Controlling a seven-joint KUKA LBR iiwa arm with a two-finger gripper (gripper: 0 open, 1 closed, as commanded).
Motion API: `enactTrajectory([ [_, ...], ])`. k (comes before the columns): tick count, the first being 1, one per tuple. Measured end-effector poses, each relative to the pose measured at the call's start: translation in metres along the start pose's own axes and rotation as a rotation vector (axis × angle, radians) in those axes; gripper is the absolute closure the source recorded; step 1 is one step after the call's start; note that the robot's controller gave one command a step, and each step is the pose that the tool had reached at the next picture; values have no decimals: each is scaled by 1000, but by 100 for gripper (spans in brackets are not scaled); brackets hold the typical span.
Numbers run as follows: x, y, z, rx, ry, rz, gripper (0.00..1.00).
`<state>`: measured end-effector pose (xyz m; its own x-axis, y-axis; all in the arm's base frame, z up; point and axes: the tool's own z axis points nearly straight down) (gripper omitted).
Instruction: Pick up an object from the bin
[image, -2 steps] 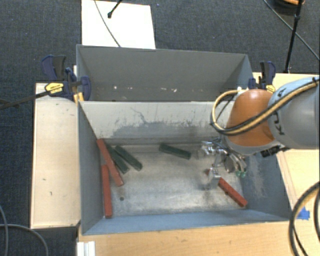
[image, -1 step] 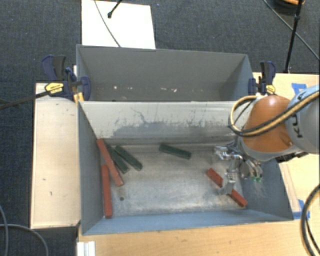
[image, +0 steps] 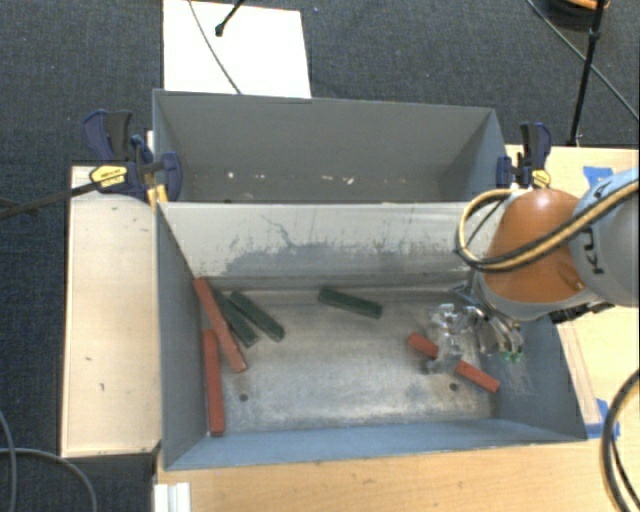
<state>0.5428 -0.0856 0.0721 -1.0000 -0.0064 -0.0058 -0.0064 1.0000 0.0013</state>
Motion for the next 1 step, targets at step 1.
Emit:
enactTrajectory([
  [1, 11, 41, -162, 1, -5, 82, 100],
])
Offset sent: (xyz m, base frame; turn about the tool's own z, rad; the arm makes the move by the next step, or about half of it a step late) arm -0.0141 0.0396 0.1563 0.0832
